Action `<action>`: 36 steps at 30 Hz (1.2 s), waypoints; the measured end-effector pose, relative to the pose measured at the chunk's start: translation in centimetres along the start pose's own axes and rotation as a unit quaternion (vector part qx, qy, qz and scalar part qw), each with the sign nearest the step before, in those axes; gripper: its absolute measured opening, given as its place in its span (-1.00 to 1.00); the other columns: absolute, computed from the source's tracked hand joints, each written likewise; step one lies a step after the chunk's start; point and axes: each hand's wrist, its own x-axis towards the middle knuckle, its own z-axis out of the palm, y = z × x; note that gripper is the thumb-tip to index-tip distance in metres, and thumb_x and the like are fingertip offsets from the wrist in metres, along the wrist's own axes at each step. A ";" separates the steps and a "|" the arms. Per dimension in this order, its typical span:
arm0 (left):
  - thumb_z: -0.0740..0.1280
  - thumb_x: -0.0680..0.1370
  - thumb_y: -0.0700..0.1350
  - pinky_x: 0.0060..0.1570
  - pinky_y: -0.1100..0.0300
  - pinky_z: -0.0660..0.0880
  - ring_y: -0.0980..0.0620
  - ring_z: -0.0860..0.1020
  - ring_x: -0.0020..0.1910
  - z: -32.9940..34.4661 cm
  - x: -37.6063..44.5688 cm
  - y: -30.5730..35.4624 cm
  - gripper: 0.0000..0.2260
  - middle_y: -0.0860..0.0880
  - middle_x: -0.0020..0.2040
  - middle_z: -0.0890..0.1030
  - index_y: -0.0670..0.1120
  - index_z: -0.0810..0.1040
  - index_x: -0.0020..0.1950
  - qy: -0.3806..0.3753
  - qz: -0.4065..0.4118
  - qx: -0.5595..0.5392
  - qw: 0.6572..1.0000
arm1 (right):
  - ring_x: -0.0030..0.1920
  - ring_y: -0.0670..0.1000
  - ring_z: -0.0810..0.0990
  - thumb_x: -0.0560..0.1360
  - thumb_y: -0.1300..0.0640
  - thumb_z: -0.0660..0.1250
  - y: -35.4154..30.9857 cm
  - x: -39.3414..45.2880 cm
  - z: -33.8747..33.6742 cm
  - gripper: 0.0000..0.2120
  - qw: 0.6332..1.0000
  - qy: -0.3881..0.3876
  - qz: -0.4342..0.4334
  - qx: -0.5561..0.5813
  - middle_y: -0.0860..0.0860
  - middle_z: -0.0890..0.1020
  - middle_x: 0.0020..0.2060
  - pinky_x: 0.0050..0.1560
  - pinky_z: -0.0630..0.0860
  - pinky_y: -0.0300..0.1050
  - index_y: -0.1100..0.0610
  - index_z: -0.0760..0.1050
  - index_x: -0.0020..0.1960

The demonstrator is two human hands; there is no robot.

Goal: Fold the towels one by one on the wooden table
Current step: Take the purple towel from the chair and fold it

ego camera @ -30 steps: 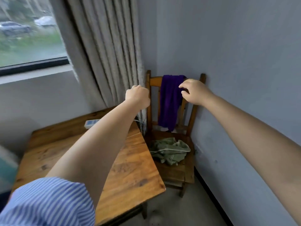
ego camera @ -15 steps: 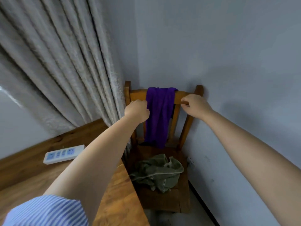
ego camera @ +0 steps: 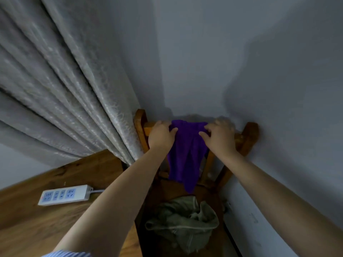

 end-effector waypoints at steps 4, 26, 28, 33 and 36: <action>0.12 0.63 -0.10 -0.11 0.18 0.37 -0.08 0.49 0.05 0.5 -0.2 0.2 -0.74 -0.15 0.09 0.52 -0.20 0.53 0.12 0.007 0.056 0.030 0.998 | 0.02 0.24 0.53 0.47 0.21 0.33 0.1 -0.6 0.9 -0.81 0.995 0.086 -0.002 0.041 0.21 0.62 -0.09 0.01 0.34 0.02 0.28 0.61 0.00; 0.14 0.61 -0.20 -0.21 0.20 0.22 0.04 0.37 -0.10 -15.7 -23.9 -14.7 -0.95 -0.10 -0.14 0.43 -0.12 0.32 -0.04 0.224 -0.156 -0.233 0.933 | -0.15 0.19 0.56 0.41 0.27 0.37 -21.8 -16.0 -3.8 -0.85 0.930 0.039 -0.239 0.276 0.30 0.62 -0.20 -0.17 0.32 -0.26 0.38 0.60 -0.14; 0.14 0.61 -0.19 -0.28 0.20 0.27 0.04 0.39 -0.17 -17.9 -29.3 -18.0 -0.95 0.01 -0.24 0.44 -0.12 0.34 -0.04 0.244 -0.177 -0.261 0.917 | -0.21 0.08 0.48 0.43 0.27 0.36 -24.8 -20.3 -3.2 -0.86 0.922 0.021 -0.259 0.287 0.29 0.61 -0.20 -0.26 0.28 -0.37 0.37 0.60 -0.14; 0.16 0.61 -0.17 -0.44 0.44 0.31 0.08 0.36 -0.33 -20.8 -41.8 -24.6 -0.97 0.02 -0.27 0.41 -0.12 0.35 -0.01 0.220 -0.228 -0.258 0.913 | -0.17 0.10 0.48 0.46 0.26 0.33 -31.0 -30.2 -0.4 -0.85 0.914 -0.054 -0.268 0.300 0.25 0.60 -0.16 -0.23 0.22 -0.31 0.35 0.59 -0.09; 0.17 0.61 -0.16 -0.35 0.32 0.33 0.01 0.40 -0.17 -21.0 -47.4 -27.7 -0.95 -0.03 -0.19 0.45 -0.12 0.39 0.02 0.219 -0.267 -0.254 0.903 | -0.17 0.04 0.45 0.47 0.25 0.31 -33.7 -34.3 1.6 -0.84 0.913 -0.122 -0.249 0.299 0.13 0.55 -0.24 -0.16 0.27 -0.25 0.35 0.59 -0.09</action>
